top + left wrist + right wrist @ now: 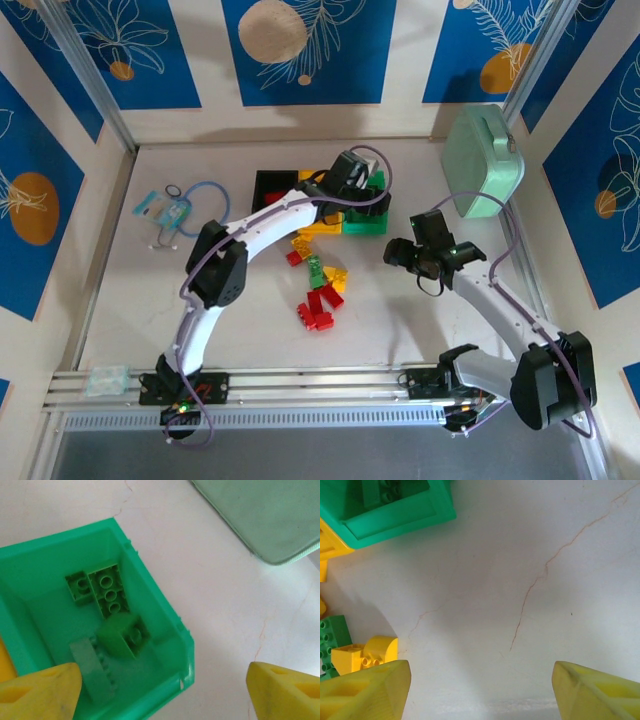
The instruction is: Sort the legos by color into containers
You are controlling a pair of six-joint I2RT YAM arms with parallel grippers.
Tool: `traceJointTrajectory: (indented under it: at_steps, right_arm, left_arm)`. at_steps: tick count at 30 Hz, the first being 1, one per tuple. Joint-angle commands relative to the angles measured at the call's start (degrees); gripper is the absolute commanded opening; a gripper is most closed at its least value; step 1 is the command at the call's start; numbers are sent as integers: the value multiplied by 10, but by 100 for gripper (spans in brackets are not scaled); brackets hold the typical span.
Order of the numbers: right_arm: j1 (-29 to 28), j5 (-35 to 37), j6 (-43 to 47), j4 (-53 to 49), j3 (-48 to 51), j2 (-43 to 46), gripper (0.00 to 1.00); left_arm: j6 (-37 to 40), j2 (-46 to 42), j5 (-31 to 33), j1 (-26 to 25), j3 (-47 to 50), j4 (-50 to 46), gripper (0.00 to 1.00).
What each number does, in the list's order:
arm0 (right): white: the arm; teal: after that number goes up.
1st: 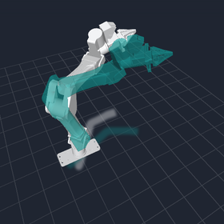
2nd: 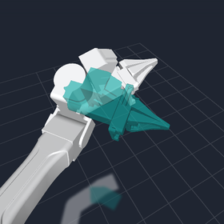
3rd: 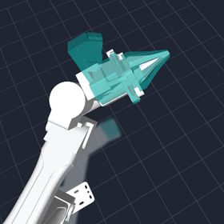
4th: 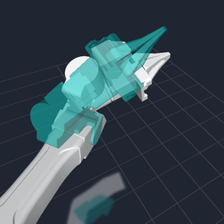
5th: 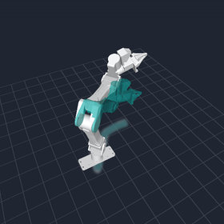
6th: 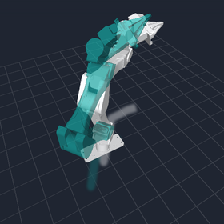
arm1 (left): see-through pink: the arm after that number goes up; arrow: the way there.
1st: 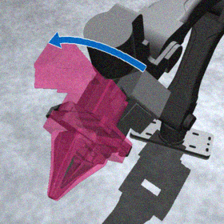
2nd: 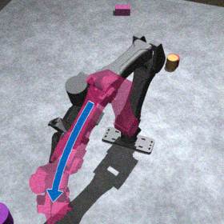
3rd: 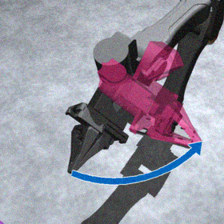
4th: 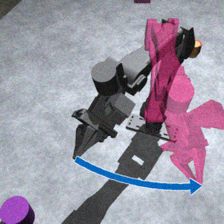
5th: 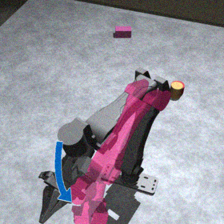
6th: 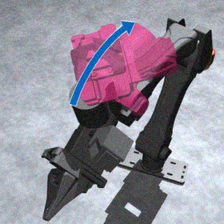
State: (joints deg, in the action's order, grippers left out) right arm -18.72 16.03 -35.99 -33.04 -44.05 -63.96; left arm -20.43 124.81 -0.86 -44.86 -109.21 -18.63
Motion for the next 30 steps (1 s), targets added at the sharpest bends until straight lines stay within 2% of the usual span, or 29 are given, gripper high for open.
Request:
traceJointTrajectory:
  at_steps: [1,4,10,17,19,22,24,26,30]
  right_arm:
    - [4,-15,8,-9,16,16,75]
    - [3,-31,10,1,20,14,75]
    - [-26,-43,36,0,-1,-11,76]
    - [-104,-36,56,1,-50,-58,73]
    - [-130,-18,53,-5,-70,-81,71]
    - [-167,0,50,-8,-101,-117,69]
    - [-184,0,50,-6,-123,-147,69]
    - [-198,6,51,-10,-151,-186,69]
    - [-210,5,52,-38,-220,-268,69]
  left_arm:
    - [8,-86,7,1,59,46,80]
    - [14,-140,13,1,125,70,75]
    - [15,-282,0,2,349,220,74]
    - [-3,-374,55,5,489,195,70]
    - [-35,-400,57,15,551,214,67]
    - [-118,-449,15,53,677,294,64]
    - [-165,-479,11,72,749,336,62]
    - [-189,-505,15,77,802,353,61]
    - [-198,-546,18,77,847,336,62]
